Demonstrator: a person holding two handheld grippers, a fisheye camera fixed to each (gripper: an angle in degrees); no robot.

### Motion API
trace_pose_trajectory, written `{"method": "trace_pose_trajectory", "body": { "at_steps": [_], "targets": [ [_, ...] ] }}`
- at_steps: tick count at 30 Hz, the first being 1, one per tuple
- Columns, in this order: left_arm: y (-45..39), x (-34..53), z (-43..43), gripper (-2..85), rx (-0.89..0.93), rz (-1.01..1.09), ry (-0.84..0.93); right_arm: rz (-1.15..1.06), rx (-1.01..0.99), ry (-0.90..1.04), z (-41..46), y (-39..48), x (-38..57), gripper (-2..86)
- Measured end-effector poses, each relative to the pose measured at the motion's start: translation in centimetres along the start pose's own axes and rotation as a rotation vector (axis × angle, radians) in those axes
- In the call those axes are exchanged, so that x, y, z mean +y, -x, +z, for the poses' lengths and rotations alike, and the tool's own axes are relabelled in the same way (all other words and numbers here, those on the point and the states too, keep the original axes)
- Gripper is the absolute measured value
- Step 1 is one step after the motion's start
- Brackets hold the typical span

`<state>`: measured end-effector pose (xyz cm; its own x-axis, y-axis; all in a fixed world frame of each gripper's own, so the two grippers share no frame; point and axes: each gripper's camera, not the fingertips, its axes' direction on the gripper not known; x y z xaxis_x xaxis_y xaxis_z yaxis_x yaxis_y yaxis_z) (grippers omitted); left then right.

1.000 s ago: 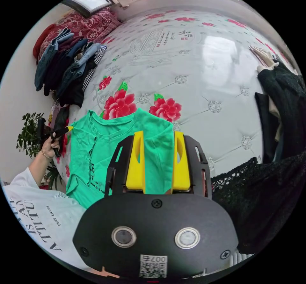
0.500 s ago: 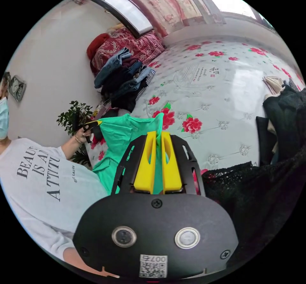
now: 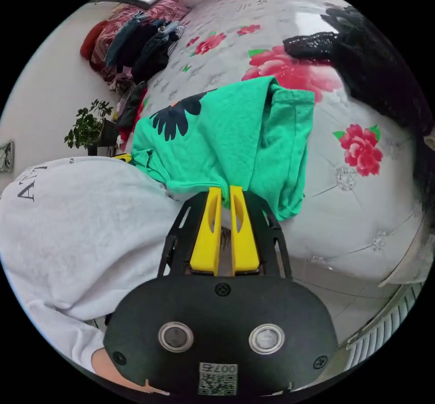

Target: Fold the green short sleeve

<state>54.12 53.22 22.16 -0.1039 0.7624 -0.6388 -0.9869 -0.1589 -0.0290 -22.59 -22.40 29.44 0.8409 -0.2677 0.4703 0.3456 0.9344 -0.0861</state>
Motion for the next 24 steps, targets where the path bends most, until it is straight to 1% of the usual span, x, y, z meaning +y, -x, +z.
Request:
{"method": "trace_pose_trajectory", "body": {
  "at_steps": [1, 3, 5, 8, 12, 14, 16, 18, 20, 21, 22, 24],
  "targets": [
    [0.1, 0.3, 0.2, 5.9, -0.001, -0.019, -0.002, 0.047, -0.035, -0.026, 0.8, -0.7, 1.0, 2.1],
    [-0.3, 1.4, -0.7, 5.8, -0.022, -0.047, -0.078, 0.100, -0.091, -0.151, 0.2, -1.2, 2.5, 3.0],
    [-0.5, 1.9, -1.7, 5.6, -0.053, -0.062, -0.118, 0.202, -0.173, -0.310, -1.0, -2.5, 4.3, 4.7],
    [-0.8, 1.7, -3.7, 5.4, -0.094, -0.073, -0.201, 0.347, -0.302, -0.434, -1.4, -5.2, 6.3, 6.7],
    [-2.6, -1.7, -3.8, 5.6, -0.089, 0.024, -0.264, 0.469, -0.411, -0.563, -1.5, -7.7, 8.2, 8.5],
    [-3.4, -3.9, -1.9, 6.5, -0.060, 0.062, -0.237, 0.507, -0.414, -0.586, -1.3, -8.3, 8.5, 9.6],
    [-3.9, -6.0, 0.9, 7.1, -0.072, 0.083, -0.191, 0.523, -0.396, -0.583, -1.0, -8.4, 8.3, 10.4],
    [-3.8, -8.3, 5.1, 7.6, -0.076, 0.057, -0.058, 0.544, -0.386, -0.562, -0.5, -8.4, 8.1, 11.0],
    [-4.5, -8.9, 6.8, 7.1, -0.106, 0.088, -0.008, 0.552, -0.390, -0.558, 0.2, -8.4, 8.2, 11.7],
    [-5.2, -8.6, 6.9, 6.3, -0.149, 0.122, -0.025, 0.554, -0.390, -0.559, 0.4, -8.5, 8.2, 11.9],
    [-5.4, -8.5, 6.9, 6.0, -0.155, 0.137, -0.018, 0.565, -0.383, -0.554, 0.9, -8.6, 8.3, 12.1],
    [-5.8, -7.6, 6.4, 3.8, -0.096, 0.171, 0.035, 0.587, -0.384, -0.542, 1.9, -8.9, 8.5, 12.4]
  ]
}}
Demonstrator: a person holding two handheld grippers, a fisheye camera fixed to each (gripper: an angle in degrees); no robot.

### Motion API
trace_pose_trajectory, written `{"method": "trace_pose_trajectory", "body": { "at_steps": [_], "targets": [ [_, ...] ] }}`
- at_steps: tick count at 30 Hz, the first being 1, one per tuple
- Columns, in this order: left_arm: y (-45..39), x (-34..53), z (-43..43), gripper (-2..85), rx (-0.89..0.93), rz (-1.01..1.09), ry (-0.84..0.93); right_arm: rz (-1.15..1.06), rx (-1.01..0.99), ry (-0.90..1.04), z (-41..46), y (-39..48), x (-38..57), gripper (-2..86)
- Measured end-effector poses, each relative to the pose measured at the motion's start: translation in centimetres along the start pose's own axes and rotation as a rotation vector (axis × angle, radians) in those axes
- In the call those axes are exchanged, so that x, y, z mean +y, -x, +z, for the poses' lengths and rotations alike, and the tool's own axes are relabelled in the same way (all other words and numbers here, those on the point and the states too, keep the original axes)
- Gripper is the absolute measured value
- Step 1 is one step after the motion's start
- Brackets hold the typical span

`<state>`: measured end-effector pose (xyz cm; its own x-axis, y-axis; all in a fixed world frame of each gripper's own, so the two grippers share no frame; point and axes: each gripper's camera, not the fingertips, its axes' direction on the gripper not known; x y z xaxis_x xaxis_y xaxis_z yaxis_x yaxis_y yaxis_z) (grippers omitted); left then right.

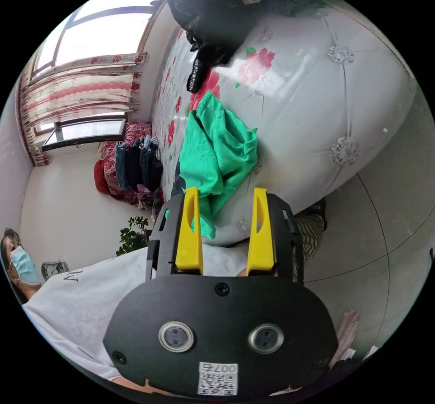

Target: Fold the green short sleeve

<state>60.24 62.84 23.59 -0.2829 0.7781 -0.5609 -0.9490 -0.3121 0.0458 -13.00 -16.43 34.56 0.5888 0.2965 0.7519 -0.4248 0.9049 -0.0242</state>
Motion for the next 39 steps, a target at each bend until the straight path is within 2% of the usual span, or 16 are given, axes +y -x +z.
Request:
{"method": "trace_pose_trajectory", "body": {
  "at_steps": [2, 4, 8, 10, 15, 18, 21, 24, 26, 29, 30, 32, 35, 39],
  "targets": [
    [-0.6, 1.5, -0.7, 2.9, 0.058, 0.055, 0.021, 0.034, -0.029, -0.039, 0.3, -1.1, 0.4, 12.4],
    [-1.0, 3.4, -0.9, 2.4, 0.022, 0.079, 0.080, 0.050, -0.054, -0.063, 0.5, -1.7, 0.6, 12.5],
    [0.7, 7.9, -1.2, 2.3, -0.034, -0.038, 0.134, 0.023, -0.108, -0.082, 1.1, -2.1, 0.3, 12.4],
    [2.2, 9.3, -2.0, 3.1, -0.002, -0.161, 0.071, 0.009, -0.128, -0.087, 1.8, -1.9, 0.0, 12.1],
    [7.0, 13.5, -3.4, 5.9, 0.195, -0.582, -0.271, 0.025, -0.107, -0.104, 4.8, -1.5, -1.6, 9.4],
    [8.4, 15.3, -2.6, 6.5, 0.286, -0.708, -0.348, 0.039, -0.092, -0.073, 6.4, -0.6, -3.3, 6.8],
    [8.7, 16.6, -2.3, 6.6, 0.299, -0.734, -0.365, -0.146, -0.031, -0.028, 7.3, 4.6, -4.8, 5.5],
    [8.7, 17.7, -2.3, 7.2, 0.293, -0.735, -0.375, -0.522, 0.041, 0.060, 9.3, 14.1, -4.3, 5.1],
    [8.8, 18.5, -2.2, 7.5, 0.302, -0.740, -0.392, -0.881, 0.130, 0.169, 12.8, 22.2, -1.0, 5.2],
    [9.1, 19.8, -1.9, 7.6, 0.334, -0.754, -0.429, -1.206, 0.141, 0.350, 18.8, 28.2, 5.1, 6.0],
    [9.2, 20.2, -1.7, 7.8, 0.346, -0.759, -0.442, -1.246, 0.127, 0.394, 20.2, 28.8, 6.3, 6.3],
    [9.3, 20.9, -1.4, 8.3, 0.363, -0.763, -0.457, -1.344, 0.091, 0.634, 26.0, 29.2, 10.6, 7.2],
    [9.7, 21.9, -0.9, 9.3, 0.396, -0.771, -0.473, -1.308, 0.051, 0.901, 30.6, 27.8, 12.5, 7.6],
    [10.1, 23.6, -0.4, 11.2, 0.445, -0.771, -0.497, -1.149, 0.054, 0.769, 29.4, 26.1, 8.8, 8.1]
  ]
}}
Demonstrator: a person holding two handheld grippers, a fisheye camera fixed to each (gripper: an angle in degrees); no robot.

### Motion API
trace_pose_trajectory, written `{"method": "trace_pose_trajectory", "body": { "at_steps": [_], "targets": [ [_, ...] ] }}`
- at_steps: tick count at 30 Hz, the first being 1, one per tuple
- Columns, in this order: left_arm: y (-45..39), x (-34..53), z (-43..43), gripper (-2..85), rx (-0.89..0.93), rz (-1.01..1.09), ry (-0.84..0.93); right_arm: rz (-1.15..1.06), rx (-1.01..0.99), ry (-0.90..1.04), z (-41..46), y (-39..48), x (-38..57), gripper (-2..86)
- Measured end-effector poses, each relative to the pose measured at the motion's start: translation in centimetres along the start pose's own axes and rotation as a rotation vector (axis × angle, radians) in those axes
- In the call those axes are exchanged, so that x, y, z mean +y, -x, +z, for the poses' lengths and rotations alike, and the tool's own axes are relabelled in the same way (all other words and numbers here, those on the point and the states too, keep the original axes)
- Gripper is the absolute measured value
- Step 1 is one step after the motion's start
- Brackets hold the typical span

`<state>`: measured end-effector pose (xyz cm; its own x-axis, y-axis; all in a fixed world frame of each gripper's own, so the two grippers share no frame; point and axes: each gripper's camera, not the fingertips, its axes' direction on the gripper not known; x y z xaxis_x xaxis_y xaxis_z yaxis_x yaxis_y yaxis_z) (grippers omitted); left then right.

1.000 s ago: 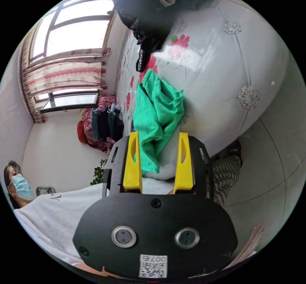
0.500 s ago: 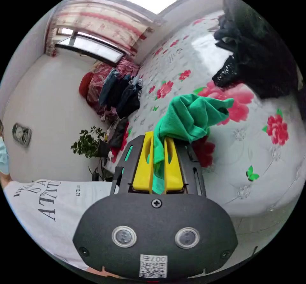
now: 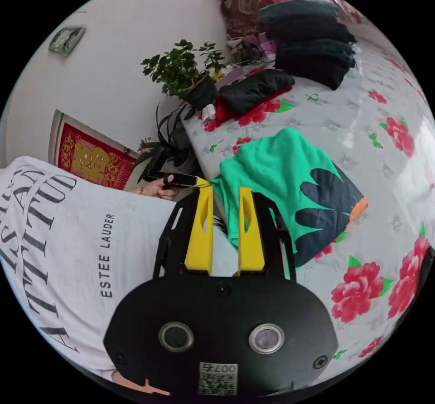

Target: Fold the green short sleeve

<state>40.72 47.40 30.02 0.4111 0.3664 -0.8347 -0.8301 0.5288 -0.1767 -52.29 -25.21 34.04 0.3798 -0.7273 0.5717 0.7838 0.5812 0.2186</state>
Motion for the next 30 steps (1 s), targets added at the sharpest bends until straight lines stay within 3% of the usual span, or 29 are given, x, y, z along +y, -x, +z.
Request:
{"method": "trace_pose_trajectory", "body": {
  "at_steps": [5, 11, 13, 16, 19, 25, 30],
  "targets": [
    [1.1, 0.3, -0.2, 14.0, 0.088, -0.013, -0.007, 0.504, -0.080, -0.231, -2.3, -8.8, 6.7, 10.3],
    [0.9, -1.9, 1.3, 15.8, 0.110, 0.009, 0.066, 0.738, -0.138, -0.196, 0.6, -12.5, 10.5, 11.2],
    [0.5, -2.9, 2.1, 15.5, 0.117, 0.022, 0.092, 0.743, -0.105, -0.208, 0.9, -12.6, 10.4, 10.1],
    [-0.6, -4.5, 3.8, 11.4, 0.117, 0.039, 0.128, 0.739, -0.264, -0.169, 2.2, -13.6, 9.4, 7.7],
    [-0.9, -5.9, 4.8, 6.4, 0.063, -0.002, 0.115, 0.689, -0.294, -0.196, 1.9, -13.0, 7.9, 5.3],
    [-7.9, -11.4, 0.9, 5.5, 0.208, 0.275, -0.019, 0.454, -0.301, -0.358, -1.8, -8.2, -0.1, 2.0],
    [-14.8, -19.1, -9.4, 5.5, 0.194, 0.500, -0.231, 0.211, -0.303, -0.455, -3.4, -2.8, -11.1, 1.5]
  ]
}}
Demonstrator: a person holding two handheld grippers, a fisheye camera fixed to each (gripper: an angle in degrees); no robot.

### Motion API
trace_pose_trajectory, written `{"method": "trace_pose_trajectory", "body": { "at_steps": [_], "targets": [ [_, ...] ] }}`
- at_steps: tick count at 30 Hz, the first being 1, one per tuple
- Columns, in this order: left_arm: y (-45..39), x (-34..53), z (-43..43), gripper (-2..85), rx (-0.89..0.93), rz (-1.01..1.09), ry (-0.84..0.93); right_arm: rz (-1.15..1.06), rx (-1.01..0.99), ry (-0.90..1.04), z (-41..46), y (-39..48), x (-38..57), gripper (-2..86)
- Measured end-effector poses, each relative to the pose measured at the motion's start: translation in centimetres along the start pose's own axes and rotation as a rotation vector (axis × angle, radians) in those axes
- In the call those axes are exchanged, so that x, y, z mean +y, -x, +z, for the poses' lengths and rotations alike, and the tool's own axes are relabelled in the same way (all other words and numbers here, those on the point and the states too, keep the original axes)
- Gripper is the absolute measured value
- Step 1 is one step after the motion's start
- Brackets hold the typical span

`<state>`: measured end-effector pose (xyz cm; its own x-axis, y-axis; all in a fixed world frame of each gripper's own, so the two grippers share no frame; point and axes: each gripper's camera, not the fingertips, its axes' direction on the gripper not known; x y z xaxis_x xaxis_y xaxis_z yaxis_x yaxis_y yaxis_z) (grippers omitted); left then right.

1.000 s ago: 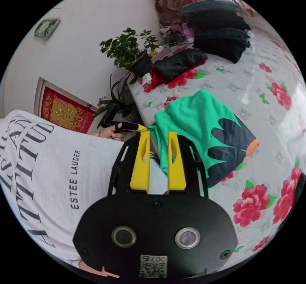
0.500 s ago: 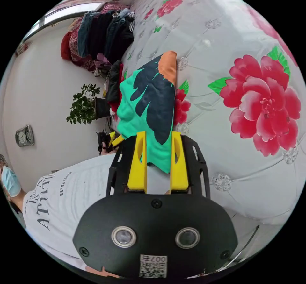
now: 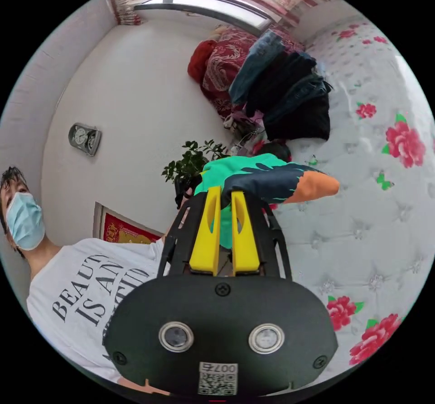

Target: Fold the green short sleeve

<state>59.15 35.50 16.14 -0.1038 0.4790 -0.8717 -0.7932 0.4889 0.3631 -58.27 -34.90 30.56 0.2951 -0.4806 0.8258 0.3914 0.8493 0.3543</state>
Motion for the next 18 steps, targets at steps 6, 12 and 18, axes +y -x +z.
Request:
{"method": "trace_pose_trajectory", "body": {
  "at_steps": [6, 12, 18],
  "targets": [
    [-1.2, -5.8, -8.7, 6.0, -0.410, -0.060, -0.095, -0.131, 0.109, 0.102, 10.7, 4.6, -6.0, 2.4],
    [-0.6, 1.8, -6.9, 4.2, -0.719, -0.131, 0.024, -0.133, 0.574, 0.420, 15.8, -0.7, 1.8, 2.6],
    [-4.4, 9.2, 4.9, 2.7, -0.737, -0.017, 0.417, 0.039, 0.953, 0.690, 11.6, -5.8, 14.7, 1.3]
  ]
}}
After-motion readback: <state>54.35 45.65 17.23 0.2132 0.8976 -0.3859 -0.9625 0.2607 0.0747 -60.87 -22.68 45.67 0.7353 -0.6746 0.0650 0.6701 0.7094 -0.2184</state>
